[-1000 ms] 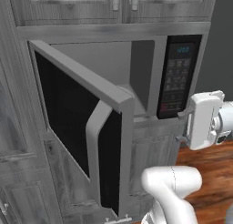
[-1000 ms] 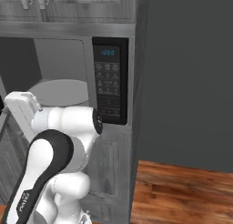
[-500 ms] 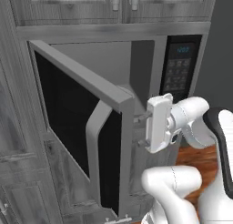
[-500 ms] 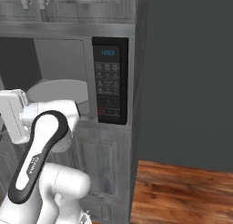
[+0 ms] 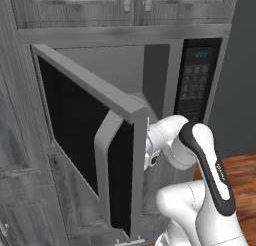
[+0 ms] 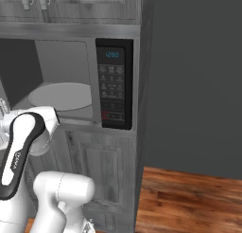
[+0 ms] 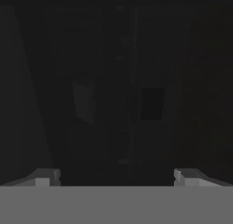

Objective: Place the sponge inside the microwave to prepare for sanitizing.

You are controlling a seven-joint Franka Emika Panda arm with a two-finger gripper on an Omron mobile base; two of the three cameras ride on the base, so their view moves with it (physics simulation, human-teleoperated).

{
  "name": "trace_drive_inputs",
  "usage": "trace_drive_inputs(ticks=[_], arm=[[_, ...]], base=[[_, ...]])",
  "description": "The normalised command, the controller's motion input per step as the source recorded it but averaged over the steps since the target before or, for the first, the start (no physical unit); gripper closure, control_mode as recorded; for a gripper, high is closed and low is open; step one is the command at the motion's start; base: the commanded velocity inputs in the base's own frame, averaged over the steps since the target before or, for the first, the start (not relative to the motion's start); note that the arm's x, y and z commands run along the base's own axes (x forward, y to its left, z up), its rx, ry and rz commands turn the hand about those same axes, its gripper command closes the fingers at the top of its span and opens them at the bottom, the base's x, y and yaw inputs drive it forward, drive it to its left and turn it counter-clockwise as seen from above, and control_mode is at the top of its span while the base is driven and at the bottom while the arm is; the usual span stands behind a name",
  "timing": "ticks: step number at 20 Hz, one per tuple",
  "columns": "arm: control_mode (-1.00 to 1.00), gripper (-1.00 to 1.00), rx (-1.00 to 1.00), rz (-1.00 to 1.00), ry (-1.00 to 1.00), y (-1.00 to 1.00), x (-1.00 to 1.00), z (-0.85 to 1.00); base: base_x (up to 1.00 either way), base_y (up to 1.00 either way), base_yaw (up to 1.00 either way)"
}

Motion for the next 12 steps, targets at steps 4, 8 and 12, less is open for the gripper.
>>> trace_drive_inputs(ticks=[4, 8, 12], arm=[[-1.00, -1.00, 0.00, 0.00, 0.00, 0.99, 0.00, -0.26], [-1.00, -1.00, 0.00, -0.06, 0.00, 0.69, 0.00, -0.22], [-1.00, -1.00, 0.00, -0.06, -0.01, 0.55, 0.00, -0.08]], base=[[0.00, 0.00, 0.00], [0.00, 0.00, 0.00], [0.00, 0.00, 0.00]])
